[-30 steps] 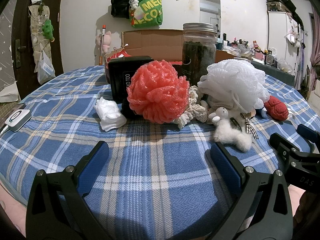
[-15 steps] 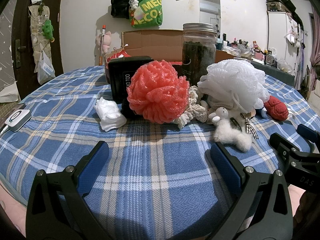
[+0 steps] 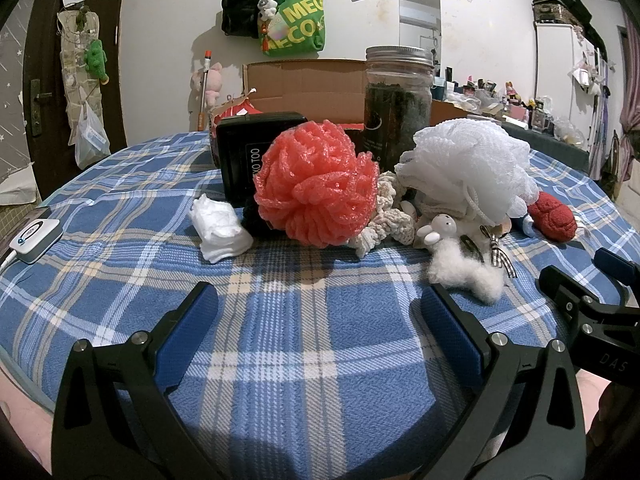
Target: Organize soft objects
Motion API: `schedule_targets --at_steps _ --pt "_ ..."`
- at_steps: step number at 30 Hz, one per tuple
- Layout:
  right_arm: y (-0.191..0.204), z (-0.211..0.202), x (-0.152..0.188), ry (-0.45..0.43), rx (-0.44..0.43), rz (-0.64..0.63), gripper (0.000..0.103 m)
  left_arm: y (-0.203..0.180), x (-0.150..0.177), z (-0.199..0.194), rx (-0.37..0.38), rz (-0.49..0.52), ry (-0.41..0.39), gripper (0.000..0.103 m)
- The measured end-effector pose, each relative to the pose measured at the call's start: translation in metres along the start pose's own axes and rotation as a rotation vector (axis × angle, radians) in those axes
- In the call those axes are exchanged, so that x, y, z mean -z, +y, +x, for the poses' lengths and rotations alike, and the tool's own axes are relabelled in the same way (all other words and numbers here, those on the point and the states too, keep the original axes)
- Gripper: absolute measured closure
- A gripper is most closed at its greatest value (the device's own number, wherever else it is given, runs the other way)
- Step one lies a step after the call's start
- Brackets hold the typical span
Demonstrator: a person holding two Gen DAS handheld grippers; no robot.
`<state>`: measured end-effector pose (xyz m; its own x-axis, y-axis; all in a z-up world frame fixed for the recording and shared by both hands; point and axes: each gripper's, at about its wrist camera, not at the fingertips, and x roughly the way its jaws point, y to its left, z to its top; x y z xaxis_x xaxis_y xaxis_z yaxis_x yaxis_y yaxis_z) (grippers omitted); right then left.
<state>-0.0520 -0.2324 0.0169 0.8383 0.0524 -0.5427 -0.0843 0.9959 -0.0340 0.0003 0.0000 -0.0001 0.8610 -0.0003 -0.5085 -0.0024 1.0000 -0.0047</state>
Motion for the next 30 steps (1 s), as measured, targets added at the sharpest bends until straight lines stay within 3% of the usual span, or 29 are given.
schedule_targets --at_steps 30 --pt "0.0014 0.001 -0.0005 0.006 -0.016 0.003 0.0 0.0017 -0.0036 0.001 0.017 0.003 0.021 0.0"
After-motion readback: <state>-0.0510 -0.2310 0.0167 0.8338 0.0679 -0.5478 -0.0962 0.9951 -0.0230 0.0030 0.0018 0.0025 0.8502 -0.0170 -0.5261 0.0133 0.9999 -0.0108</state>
